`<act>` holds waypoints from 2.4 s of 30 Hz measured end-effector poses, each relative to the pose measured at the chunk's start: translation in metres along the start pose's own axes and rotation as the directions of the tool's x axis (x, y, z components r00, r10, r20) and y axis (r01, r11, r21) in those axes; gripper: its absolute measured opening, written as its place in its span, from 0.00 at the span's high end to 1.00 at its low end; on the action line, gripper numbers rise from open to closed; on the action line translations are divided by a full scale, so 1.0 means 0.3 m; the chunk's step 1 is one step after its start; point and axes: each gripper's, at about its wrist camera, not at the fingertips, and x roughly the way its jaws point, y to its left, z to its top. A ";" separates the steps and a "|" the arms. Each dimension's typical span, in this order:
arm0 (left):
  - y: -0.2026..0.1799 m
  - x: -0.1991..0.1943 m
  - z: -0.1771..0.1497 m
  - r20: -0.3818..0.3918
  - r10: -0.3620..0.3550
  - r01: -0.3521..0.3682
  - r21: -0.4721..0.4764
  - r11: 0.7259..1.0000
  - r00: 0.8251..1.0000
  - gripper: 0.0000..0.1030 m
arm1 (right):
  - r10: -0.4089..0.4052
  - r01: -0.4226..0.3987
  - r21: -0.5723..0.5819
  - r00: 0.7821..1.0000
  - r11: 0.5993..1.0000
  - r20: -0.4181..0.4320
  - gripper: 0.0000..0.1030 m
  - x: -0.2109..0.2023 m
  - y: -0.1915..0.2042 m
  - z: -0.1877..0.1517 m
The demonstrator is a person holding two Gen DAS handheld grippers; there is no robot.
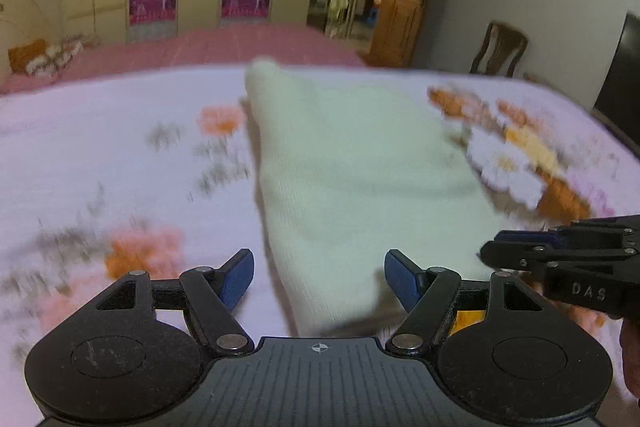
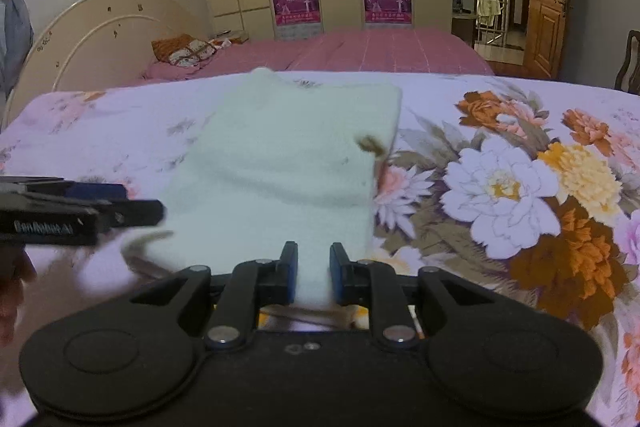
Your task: Fold small clothes
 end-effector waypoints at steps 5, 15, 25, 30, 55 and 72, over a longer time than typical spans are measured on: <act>0.023 -0.001 -0.065 0.000 0.009 -0.009 -0.009 1.000 1.000 0.29 | -0.036 0.036 -0.049 0.999 0.998 0.001 0.81 0.017 0.030 -0.052; 0.013 -0.009 -0.048 -0.016 0.037 -0.037 0.018 0.999 0.999 0.27 | -0.041 0.040 -0.057 0.999 0.998 -0.016 0.81 0.008 0.034 -0.051; 0.012 -0.011 -0.045 -0.022 0.041 -0.041 0.026 0.999 0.999 0.27 | -0.049 0.049 -0.014 0.999 0.999 -0.023 0.78 -0.012 0.018 -0.045; 0.010 -0.011 -0.048 -0.022 0.040 -0.040 0.028 0.999 0.999 0.27 | -0.058 0.058 0.026 0.998 0.998 -0.006 0.78 -0.024 0.004 -0.043; 0.204 0.226 0.270 0.037 -0.063 0.069 -0.213 0.975 0.997 0.24 | 0.059 -0.119 0.398 0.985 0.910 0.160 0.65 0.118 -0.296 0.209; 0.251 0.328 0.203 0.009 -0.328 0.306 -0.377 0.874 0.945 0.21 | 0.254 -0.245 0.507 0.966 0.827 0.052 0.48 0.270 -0.422 0.162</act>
